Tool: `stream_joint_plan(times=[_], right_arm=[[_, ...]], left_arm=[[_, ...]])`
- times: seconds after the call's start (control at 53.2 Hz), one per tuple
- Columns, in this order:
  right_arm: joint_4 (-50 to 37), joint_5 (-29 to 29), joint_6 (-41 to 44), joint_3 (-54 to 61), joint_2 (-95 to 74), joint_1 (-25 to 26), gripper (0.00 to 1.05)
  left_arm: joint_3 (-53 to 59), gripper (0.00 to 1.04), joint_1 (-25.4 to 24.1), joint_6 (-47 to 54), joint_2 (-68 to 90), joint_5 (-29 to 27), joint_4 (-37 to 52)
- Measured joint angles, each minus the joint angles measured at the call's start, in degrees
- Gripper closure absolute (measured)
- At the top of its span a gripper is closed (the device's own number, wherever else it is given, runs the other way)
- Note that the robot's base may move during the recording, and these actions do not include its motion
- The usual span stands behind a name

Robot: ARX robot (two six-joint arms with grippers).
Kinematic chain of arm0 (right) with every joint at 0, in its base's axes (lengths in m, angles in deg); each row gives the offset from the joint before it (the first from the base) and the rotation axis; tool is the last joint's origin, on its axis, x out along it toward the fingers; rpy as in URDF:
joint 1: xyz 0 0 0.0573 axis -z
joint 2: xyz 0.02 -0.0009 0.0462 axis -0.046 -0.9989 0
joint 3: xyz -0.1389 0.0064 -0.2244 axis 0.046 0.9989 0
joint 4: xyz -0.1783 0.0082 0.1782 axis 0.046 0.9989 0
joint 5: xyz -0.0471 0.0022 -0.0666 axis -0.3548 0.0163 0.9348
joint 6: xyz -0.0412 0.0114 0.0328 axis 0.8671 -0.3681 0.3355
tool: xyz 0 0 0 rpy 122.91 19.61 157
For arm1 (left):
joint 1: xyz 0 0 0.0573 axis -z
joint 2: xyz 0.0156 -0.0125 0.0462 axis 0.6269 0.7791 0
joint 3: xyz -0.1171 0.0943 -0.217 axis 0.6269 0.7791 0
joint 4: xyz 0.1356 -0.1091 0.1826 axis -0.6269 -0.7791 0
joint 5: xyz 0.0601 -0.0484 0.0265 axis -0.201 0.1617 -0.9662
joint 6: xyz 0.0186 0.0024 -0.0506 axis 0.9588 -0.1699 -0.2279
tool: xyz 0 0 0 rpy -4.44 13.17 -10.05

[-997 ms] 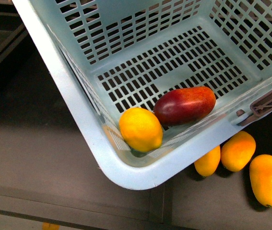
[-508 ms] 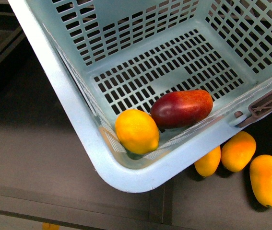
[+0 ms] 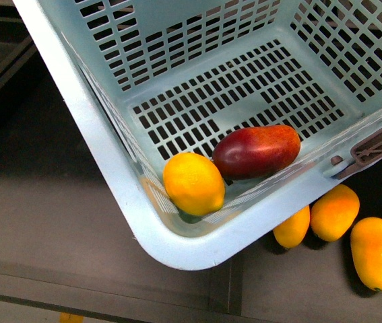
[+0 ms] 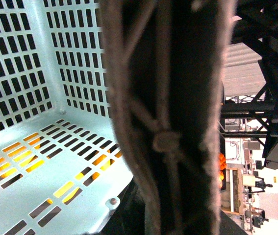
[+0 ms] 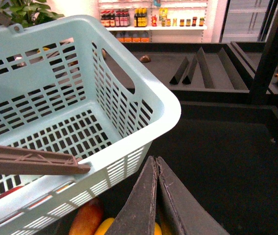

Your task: Pick lemon and mango into basket

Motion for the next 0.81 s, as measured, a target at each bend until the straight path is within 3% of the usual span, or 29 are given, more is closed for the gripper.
stream_joint_plan(times=[0.809], right_arm=[[13.8,0.0,0.0,2.0,17.4,0.0,1.03]], left_arm=[[0.0,0.99,0.0,0.0,0.0,0.1,0.0]])
